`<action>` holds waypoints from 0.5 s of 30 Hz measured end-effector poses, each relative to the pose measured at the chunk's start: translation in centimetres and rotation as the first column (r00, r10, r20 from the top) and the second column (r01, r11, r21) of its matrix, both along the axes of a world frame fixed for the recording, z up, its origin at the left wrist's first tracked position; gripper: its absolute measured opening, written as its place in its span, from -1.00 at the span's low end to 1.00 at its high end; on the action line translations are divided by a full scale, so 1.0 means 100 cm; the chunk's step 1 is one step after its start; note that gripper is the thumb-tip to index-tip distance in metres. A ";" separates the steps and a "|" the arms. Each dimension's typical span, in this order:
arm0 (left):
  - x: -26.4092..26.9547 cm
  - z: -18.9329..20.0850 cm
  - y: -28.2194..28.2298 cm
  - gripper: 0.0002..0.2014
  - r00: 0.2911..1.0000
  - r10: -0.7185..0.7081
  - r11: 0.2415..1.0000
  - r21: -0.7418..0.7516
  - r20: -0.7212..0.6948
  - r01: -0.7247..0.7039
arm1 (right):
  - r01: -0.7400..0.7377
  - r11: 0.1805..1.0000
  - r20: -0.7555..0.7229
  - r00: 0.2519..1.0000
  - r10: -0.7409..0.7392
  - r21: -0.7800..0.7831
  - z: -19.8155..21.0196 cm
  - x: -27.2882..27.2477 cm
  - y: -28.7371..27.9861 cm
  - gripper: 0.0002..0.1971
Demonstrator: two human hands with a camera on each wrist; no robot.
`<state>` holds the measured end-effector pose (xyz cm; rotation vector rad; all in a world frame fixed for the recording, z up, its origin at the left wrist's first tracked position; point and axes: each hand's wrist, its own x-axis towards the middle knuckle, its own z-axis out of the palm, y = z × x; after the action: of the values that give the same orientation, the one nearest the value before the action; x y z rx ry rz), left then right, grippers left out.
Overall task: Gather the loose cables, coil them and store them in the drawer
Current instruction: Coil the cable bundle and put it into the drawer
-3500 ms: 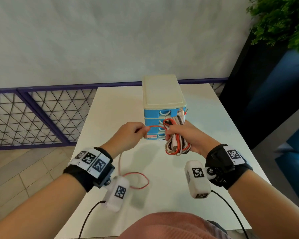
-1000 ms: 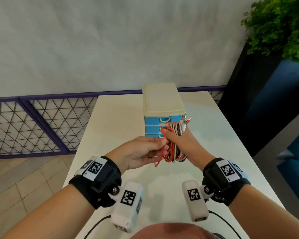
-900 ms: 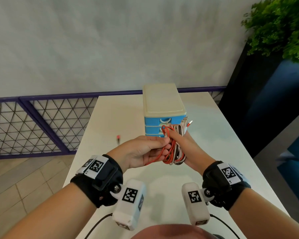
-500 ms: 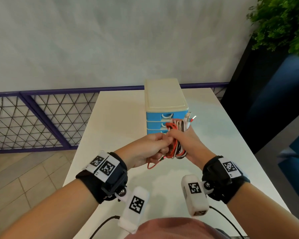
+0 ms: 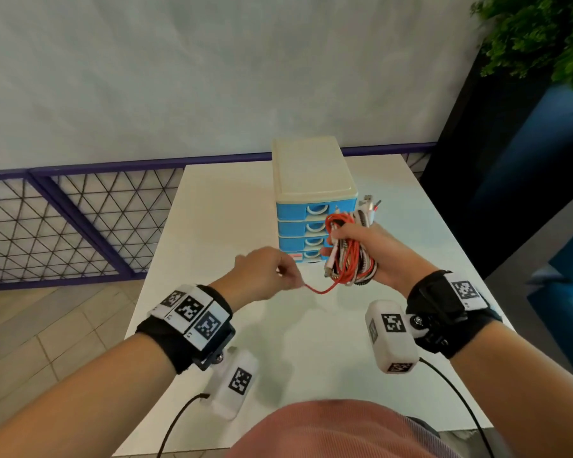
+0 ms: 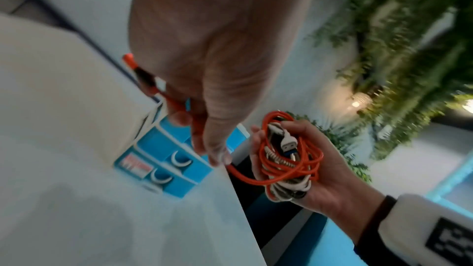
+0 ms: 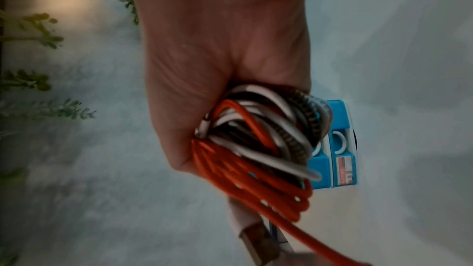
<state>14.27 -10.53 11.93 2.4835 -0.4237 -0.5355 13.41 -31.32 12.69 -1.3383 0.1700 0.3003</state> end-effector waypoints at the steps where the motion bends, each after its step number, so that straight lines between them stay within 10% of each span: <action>1: 0.001 0.004 -0.003 -0.92 0.995 0.027 1.000 -0.003 0.095 -0.027 | -0.039 0.998 0.003 0.999 0.040 -0.039 0.001 -0.001 0.003 -0.76; 9: 0.002 0.008 -0.017 -0.98 0.957 0.065 0.965 -0.263 0.281 0.011 | -0.169 0.982 -0.004 0.986 0.170 -0.085 -0.006 -0.007 0.022 -0.67; 15: -0.004 0.010 -0.018 -0.84 0.985 0.042 0.967 -0.255 0.168 0.003 | -0.124 0.962 0.013 0.991 0.131 -0.244 -0.013 -0.003 0.022 -0.73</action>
<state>13.88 -12.29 12.94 2.2889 -0.5013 -0.2406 13.12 -29.17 11.37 -1.5995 0.0979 0.3772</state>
